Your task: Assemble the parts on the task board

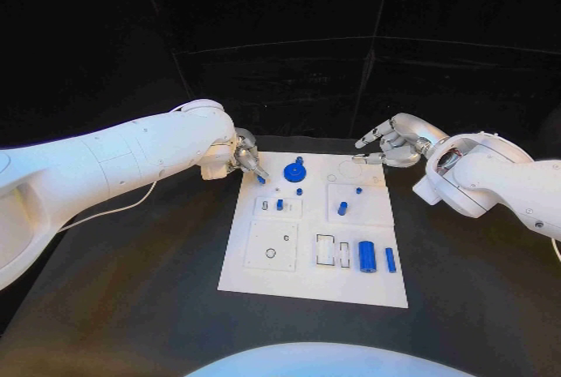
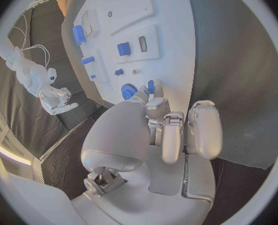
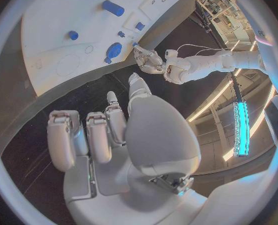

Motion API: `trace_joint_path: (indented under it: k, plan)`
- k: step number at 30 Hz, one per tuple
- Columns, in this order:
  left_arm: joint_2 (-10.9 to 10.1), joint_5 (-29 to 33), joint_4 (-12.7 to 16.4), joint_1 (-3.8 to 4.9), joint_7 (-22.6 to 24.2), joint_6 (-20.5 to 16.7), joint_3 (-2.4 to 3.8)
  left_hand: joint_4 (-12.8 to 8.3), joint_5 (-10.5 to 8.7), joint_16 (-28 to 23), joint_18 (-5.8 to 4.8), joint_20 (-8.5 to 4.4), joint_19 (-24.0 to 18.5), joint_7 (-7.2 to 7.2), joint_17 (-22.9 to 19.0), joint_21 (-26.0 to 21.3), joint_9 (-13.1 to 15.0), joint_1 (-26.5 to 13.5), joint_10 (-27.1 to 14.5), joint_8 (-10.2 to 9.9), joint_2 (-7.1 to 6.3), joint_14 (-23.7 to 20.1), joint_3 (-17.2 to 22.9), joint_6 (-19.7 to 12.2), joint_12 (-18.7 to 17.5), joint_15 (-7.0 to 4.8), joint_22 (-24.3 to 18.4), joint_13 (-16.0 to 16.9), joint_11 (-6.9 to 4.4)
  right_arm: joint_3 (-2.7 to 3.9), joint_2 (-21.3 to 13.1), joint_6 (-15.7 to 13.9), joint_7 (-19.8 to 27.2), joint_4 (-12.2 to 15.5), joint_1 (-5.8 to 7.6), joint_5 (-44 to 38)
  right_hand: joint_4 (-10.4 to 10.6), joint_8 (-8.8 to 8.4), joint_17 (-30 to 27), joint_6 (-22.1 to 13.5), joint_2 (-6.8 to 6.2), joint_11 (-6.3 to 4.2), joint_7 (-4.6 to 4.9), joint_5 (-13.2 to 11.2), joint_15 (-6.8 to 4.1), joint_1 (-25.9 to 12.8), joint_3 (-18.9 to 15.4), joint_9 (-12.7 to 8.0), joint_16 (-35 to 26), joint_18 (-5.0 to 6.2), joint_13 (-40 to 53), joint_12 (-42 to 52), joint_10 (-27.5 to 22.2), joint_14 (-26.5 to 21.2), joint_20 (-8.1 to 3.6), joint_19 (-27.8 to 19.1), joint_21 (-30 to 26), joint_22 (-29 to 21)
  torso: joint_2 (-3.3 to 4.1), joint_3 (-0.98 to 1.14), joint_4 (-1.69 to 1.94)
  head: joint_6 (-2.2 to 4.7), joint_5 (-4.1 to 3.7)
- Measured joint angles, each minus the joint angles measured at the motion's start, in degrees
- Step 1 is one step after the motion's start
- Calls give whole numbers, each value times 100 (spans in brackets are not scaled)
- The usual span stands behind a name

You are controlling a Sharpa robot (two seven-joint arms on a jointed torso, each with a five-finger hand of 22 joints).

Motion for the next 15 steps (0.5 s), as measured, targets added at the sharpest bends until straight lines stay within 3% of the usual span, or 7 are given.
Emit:
trace_joint_path:
  k: [4,9,15]
  plan:
    - [-225,122,373,23,29,-170,1,58,6,0,0,-17,17,0,0,0,75,-113,8,37,-113,0,107,0,-17,0,12,-27,7,0,-8,0,0,-6,0,0,0,0,0,0,0,0,0,0,0,0,0,0,0,0,0,0,0,0,0,0,0,0,-8,3,9,0,9]
    - [-511,217,838,40,38,-425,2,-17,6,0,-1,-17,17,0,0,0,125,-271,39,71,-318,0,528,0,-58,0,26,-55,-23,0,-11,0,0,-10,0,1,0,0,0,0,0,0,0,0,0,0,0,0,0,0,0,0,0,0,0,0,0,0,-12,4,11,3,29]
    - [-735,192,1287,25,35,-748,-2,-44,6,0,0,-27,27,0,0,0,171,-424,61,127,-471,-21,889,0,-58,-21,56,-41,-43,0,-20,0,0,-16,0,1,0,0,0,0,0,0,0,23,0,0,0,0,0,0,0,0,0,0,0,0,0,0,-12,4,14,-2,51]
